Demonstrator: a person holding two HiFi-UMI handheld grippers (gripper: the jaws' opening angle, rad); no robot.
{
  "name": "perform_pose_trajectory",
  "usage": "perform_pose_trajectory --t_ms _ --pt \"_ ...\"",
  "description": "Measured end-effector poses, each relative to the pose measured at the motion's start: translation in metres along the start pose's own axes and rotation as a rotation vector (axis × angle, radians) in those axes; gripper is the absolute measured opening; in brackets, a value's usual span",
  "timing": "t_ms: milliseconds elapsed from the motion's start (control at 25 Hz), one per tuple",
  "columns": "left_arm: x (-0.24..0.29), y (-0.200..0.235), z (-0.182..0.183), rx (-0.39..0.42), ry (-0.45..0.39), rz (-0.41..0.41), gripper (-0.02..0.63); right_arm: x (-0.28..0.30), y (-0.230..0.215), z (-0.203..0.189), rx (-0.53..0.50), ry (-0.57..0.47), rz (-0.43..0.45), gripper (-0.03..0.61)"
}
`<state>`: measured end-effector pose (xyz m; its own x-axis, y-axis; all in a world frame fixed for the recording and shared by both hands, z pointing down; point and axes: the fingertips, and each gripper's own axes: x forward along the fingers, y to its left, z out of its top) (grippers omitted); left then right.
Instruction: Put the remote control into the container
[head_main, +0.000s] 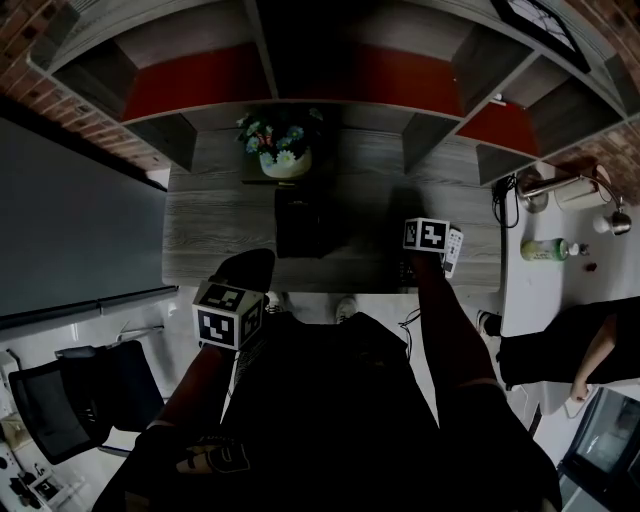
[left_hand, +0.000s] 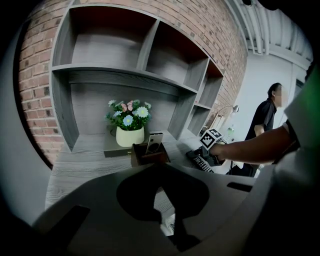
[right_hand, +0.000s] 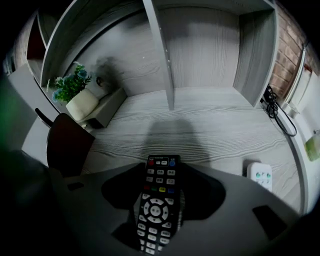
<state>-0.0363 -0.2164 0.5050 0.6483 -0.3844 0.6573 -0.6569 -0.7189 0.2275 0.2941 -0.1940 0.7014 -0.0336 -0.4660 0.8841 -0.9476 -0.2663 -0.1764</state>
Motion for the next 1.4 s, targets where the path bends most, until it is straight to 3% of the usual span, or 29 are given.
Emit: perform_pose_trajectory --t_ms 240,600,840,1120,1400 --pt "-0.004 0.002 0.004 0.023 -0.023 -0.027 0.006 -0.021 0.002 -0.004 0.094 -0.069 0.035 0.215" --pt "-0.020 0.005 0.013 0.052 -0.054 -0.070 0.006 -0.092 0.034 0.003 0.192 -0.297 0.131 0.213" --pt "-0.016 0.008 0.005 0.099 -0.032 -0.109 0.006 -0.136 0.065 0.013 0.121 -0.428 0.130 0.213" --pt "-0.019 0.010 0.011 0.119 -0.047 -0.144 0.006 -0.194 0.139 0.049 0.001 -0.631 0.223 0.213" --pt "-0.029 0.031 0.005 0.122 -0.053 -0.134 0.006 -0.206 0.222 0.080 -0.141 -0.755 0.317 0.213"
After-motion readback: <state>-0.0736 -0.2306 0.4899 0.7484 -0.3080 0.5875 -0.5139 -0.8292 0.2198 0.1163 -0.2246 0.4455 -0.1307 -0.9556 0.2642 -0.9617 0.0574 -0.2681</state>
